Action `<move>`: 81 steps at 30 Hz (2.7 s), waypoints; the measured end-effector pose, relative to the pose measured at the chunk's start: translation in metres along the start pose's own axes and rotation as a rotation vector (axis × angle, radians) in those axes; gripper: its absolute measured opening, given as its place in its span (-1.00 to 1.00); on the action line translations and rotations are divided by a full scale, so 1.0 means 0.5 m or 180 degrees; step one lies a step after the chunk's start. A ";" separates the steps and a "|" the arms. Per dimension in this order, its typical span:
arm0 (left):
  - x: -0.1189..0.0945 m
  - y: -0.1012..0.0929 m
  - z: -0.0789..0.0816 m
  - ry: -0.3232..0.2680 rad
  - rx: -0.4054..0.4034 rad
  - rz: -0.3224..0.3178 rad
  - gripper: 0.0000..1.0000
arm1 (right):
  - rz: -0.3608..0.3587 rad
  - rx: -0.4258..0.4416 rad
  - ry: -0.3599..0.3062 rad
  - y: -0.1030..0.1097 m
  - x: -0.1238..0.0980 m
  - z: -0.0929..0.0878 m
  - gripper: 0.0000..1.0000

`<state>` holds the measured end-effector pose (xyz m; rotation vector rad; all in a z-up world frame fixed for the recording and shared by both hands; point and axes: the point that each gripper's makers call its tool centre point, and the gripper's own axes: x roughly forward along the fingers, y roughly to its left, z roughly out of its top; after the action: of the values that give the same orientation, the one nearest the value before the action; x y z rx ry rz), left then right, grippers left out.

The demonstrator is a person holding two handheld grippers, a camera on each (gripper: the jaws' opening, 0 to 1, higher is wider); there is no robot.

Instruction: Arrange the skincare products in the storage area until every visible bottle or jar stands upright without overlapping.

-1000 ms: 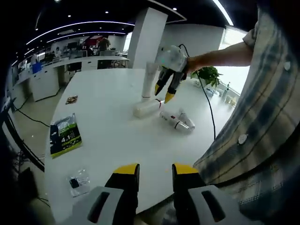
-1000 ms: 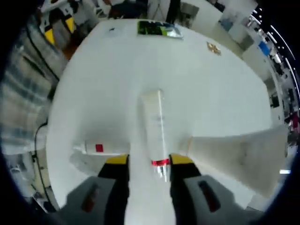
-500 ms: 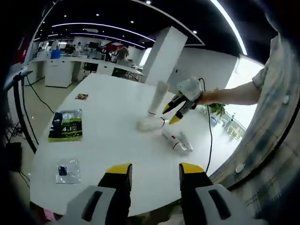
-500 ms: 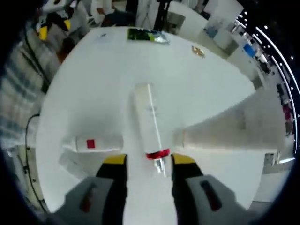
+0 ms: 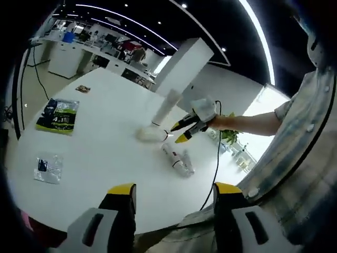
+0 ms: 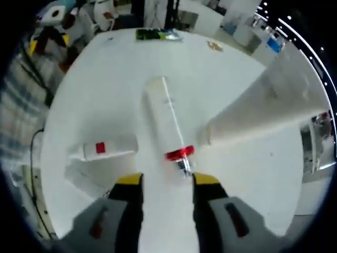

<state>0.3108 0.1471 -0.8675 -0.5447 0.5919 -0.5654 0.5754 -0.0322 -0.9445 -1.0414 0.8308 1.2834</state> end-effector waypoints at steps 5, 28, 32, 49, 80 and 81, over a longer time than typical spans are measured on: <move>-0.005 0.007 0.005 -0.0057 -0.0037 0.0090 0.21 | -0.0013 0.0028 -0.0028 -0.009 0.007 0.009 -0.30; -0.067 0.063 0.031 -0.0248 0.0100 0.0588 0.23 | 0.0310 0.0251 0.0009 0.008 0.079 0.007 -0.47; -0.067 0.066 0.033 -0.0275 0.0088 0.0611 0.22 | 0.0349 0.0424 -0.0089 0.008 0.084 0.013 -0.47; -0.030 0.078 0.056 -0.0272 0.0143 0.0523 0.14 | 0.0183 0.0271 0.0023 0.009 0.032 0.032 -0.51; 0.369 0.086 0.167 0.1125 0.2896 -0.0007 0.09 | -0.0174 -0.0422 0.0315 0.061 -0.068 0.127 -0.51; 0.384 0.081 0.162 0.1127 0.2909 -0.0084 0.08 | -0.0177 -0.0430 0.0322 0.062 -0.069 0.129 -0.51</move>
<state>0.5087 0.0806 -0.9047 0.4200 0.5879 -0.8875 0.5358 0.0157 -0.8952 -1.2371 0.7941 1.2616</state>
